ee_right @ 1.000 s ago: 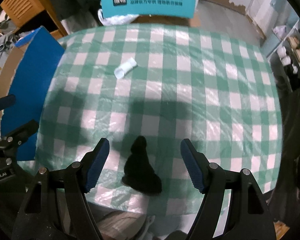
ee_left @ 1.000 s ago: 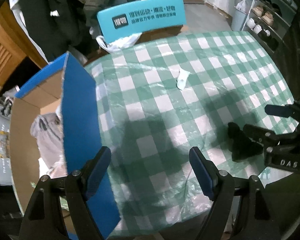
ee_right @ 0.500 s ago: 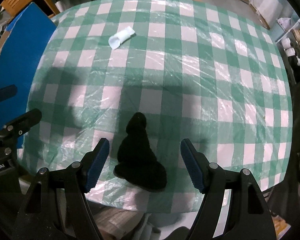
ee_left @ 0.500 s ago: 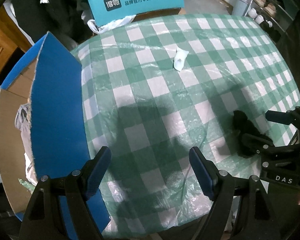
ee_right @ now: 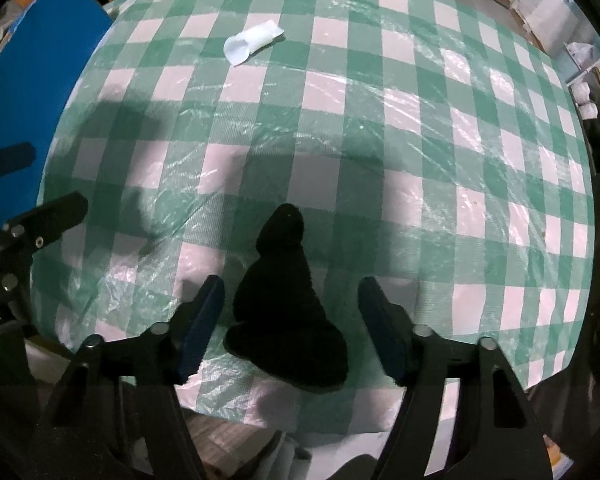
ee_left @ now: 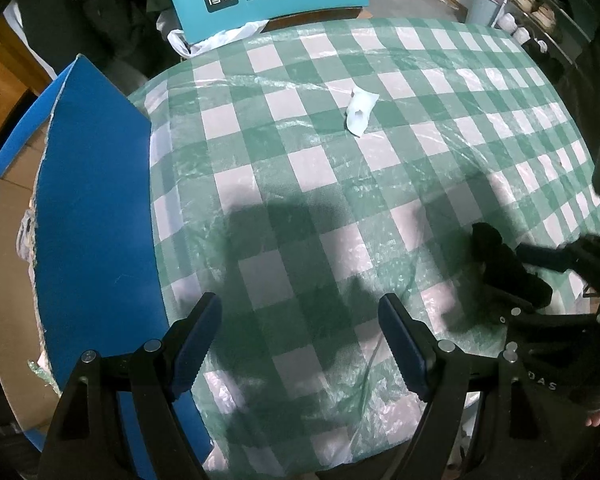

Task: Organize soft objects
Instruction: 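Lower the right tool onto the black sock and close on it, then lower the left tool onto the small white item and close on it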

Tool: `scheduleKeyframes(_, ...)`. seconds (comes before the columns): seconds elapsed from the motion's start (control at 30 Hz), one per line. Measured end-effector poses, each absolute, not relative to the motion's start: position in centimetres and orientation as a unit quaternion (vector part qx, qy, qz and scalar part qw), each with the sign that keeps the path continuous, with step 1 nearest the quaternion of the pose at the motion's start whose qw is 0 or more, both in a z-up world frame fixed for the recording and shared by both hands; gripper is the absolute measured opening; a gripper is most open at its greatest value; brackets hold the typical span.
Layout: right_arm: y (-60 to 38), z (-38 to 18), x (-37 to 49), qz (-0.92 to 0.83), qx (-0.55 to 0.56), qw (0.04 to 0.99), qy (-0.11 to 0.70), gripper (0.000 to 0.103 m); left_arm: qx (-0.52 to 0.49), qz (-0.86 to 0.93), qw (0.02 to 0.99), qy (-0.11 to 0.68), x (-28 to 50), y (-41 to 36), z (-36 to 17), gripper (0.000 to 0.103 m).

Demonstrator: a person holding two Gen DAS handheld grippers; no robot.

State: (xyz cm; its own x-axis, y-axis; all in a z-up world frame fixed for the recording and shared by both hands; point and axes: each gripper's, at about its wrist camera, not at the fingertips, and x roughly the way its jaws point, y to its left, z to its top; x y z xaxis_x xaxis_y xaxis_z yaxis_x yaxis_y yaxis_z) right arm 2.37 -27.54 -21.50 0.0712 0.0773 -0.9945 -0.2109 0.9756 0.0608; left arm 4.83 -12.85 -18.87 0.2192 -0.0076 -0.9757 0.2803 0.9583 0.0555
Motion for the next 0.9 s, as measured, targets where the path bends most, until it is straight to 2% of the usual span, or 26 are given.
scheduleKeyframes(0.03,-27.5,-21.6,2.3,0.1,-0.05,0.728,0.676,0.051,0.109,-0.093,0.773,0.618,4.9,-12.8,-18.9,0.082)
scheduleKeyframes(0.1,-27.4,-21.8,2.3,0.103,-0.051,0.726,0.678,0.045,0.104,-0.094,0.772,0.62,5.2,-12.7,-19.1,0.082)
scheduleKeyframes(0.4,-28.0,-21.0,2.8,0.101,-0.029,0.745,0.659,0.042,0.092,-0.1,0.773,0.62,6.6,-13.2,-19.5,0.082)
scheduleKeyframes(0.9,-32.5,-18.7,8.6,0.063,0.032,0.779,0.623,0.042,0.082,-0.117,0.781,0.608,10.7,-16.4,-19.5,0.082)
